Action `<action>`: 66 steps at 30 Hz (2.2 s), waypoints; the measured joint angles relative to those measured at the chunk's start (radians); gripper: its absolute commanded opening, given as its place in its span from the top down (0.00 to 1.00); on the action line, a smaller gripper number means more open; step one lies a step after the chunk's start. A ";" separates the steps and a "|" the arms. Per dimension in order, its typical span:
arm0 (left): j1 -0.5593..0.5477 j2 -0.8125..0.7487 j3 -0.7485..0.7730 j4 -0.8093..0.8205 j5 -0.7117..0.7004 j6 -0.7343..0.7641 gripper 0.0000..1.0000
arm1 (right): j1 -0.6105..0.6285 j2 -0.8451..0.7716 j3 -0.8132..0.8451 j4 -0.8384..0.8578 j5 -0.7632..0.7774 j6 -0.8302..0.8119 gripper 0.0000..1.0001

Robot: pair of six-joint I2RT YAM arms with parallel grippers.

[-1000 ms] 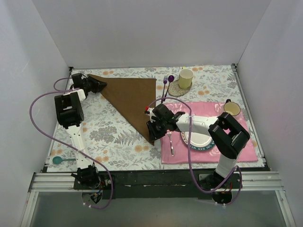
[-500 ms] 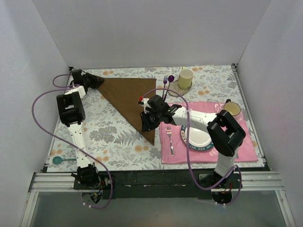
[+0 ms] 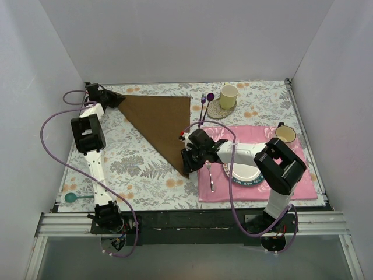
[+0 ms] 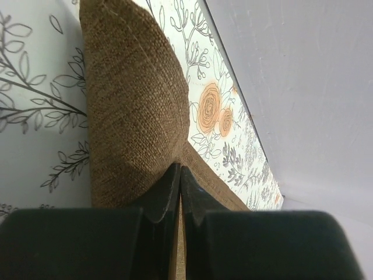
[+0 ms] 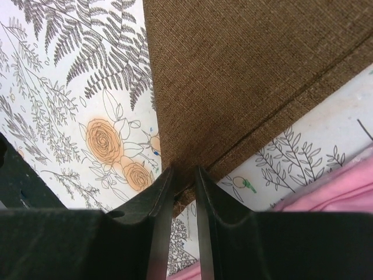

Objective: Fold the napkin, place the utensils inside, and roll it up
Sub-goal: Fold the napkin

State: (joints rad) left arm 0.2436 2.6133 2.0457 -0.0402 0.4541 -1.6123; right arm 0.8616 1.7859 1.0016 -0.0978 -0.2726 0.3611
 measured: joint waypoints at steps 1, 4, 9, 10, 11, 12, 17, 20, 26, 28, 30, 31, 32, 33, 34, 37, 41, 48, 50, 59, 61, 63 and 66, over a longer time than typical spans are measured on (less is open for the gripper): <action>0.003 0.000 0.000 0.002 0.007 -0.001 0.94 | 0.000 -0.003 -0.002 -0.003 0.001 0.002 0.71; 0.011 0.000 0.000 0.009 0.021 -0.002 0.84 | 0.000 -0.004 0.018 -0.038 0.006 -0.003 0.71; 0.019 0.000 0.000 0.027 0.042 0.000 0.80 | 0.000 -0.004 0.120 -0.091 0.000 -0.013 0.70; 0.020 0.000 0.000 0.027 0.043 0.000 0.82 | 0.000 -0.004 0.140 -0.091 -0.003 -0.016 0.70; 0.021 0.000 0.000 0.030 0.044 0.000 0.83 | 0.000 -0.004 0.154 -0.091 -0.005 -0.018 0.70; 0.023 0.000 0.000 0.037 0.044 -0.001 0.85 | 0.000 -0.002 0.172 -0.092 -0.008 -0.020 0.69; 0.040 0.008 0.029 0.060 0.051 -0.008 0.92 | 0.000 0.032 0.220 -0.092 -0.022 -0.025 0.70; 0.047 0.017 0.038 0.080 0.052 -0.008 0.92 | 0.000 0.067 0.222 -0.098 -0.024 -0.025 0.70; 0.051 0.040 0.039 0.077 0.033 0.003 0.95 | 0.000 0.082 0.174 -0.085 -0.023 -0.023 0.70; 0.052 0.053 0.050 0.078 0.028 0.001 0.95 | 0.000 0.082 0.140 -0.080 -0.023 -0.020 0.70; 0.055 0.056 0.058 0.071 0.022 0.001 0.96 | -0.003 0.074 0.098 -0.047 -0.035 -0.008 0.70; 0.055 0.058 0.061 0.069 0.018 0.001 0.96 | -0.003 0.069 0.089 -0.037 -0.034 -0.005 0.70; 0.055 0.059 0.063 0.068 0.016 0.001 0.95 | -0.003 0.062 0.076 -0.023 -0.033 -0.001 0.70; 0.056 0.060 0.064 0.067 0.014 0.001 0.95 | -0.002 0.056 0.065 -0.010 -0.033 0.003 0.70; 0.056 0.060 0.064 0.066 0.013 0.001 0.96 | -0.002 0.049 0.051 0.004 -0.034 0.005 0.70; 0.057 0.060 0.065 0.062 0.012 0.003 0.96 | 0.003 0.034 0.024 0.029 -0.033 0.016 0.70; 0.059 0.056 0.061 0.055 0.005 0.012 0.96 | 0.023 0.005 -0.020 0.058 -0.031 0.040 0.70; 0.071 -0.030 -0.045 0.019 -0.061 0.054 0.93 | 0.064 -0.039 -0.069 0.054 -0.021 0.071 0.70; 0.077 -0.074 -0.103 0.009 -0.081 0.063 0.91 | 0.075 -0.053 -0.085 0.050 -0.021 0.082 0.70; 0.093 -0.226 -0.232 -0.110 -0.170 0.174 0.49 | 0.107 -0.112 -0.119 0.011 -0.041 0.107 0.69; 0.089 -0.241 -0.232 -0.145 -0.171 0.193 0.44 | 0.108 -0.117 -0.087 -0.023 -0.037 0.095 0.66; 0.085 -0.262 -0.235 -0.180 -0.170 0.203 0.43 | 0.106 -0.117 -0.033 -0.056 -0.029 0.078 0.62; 0.066 -0.337 -0.294 -0.207 -0.171 0.217 0.41 | 0.090 -0.108 0.059 -0.082 -0.025 0.046 0.60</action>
State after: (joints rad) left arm 0.3096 2.2765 1.7519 -0.2474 0.2829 -1.3956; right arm 0.9520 1.6779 1.0607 -0.1799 -0.2974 0.4068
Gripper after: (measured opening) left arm 0.575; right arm 0.377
